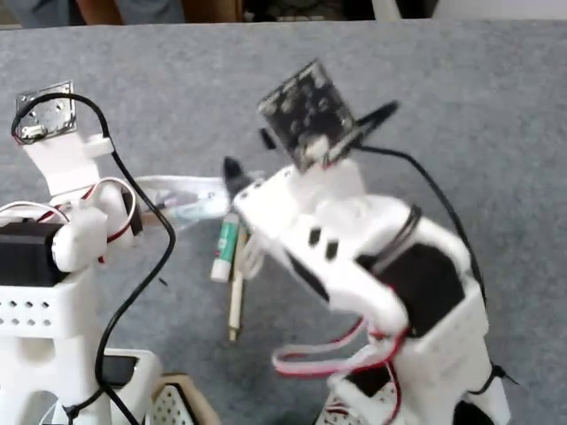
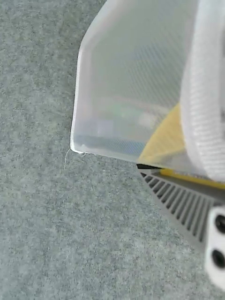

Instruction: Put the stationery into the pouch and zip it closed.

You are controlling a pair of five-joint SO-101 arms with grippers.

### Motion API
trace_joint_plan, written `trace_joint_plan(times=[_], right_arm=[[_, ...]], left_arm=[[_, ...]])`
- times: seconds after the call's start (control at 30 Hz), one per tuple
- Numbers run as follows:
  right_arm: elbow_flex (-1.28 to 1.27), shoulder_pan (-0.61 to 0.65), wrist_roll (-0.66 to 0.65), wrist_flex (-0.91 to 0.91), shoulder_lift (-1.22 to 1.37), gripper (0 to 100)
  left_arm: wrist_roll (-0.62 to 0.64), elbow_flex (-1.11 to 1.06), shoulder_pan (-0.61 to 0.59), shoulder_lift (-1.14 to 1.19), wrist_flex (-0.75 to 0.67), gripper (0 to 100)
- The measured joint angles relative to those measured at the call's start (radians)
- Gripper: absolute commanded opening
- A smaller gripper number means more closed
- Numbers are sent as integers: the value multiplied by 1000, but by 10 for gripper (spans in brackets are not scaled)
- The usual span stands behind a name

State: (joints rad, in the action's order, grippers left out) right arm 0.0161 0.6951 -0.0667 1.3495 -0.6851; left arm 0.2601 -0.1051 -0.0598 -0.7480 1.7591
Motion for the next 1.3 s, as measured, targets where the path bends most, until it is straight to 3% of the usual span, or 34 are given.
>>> trace_joint_plan(times=[0.2, 0.6, 0.8, 0.97, 1.07, 1.3], right_arm=[[3, 138, 0, 0, -75, 181], [6, 141, -2, -55, -120, 181], [6, -26, -2, -55, -120, 181], [-48, -195, -2, -58, -121, 181], [-130, -221, 0, -58, -120, 181], [-278, -227, 0, -95, -118, 181]], left_arm=[[0, 0, 0, 0, 0, 28], [0, 0, 0, 0, 0, 28], [0, 0, -8, 0, 0, 28], [43, 0, -152, 8, 0, 28], [60, -5, -252, 61, 0, 28], [15, -17, -239, 89, 0, 28]])
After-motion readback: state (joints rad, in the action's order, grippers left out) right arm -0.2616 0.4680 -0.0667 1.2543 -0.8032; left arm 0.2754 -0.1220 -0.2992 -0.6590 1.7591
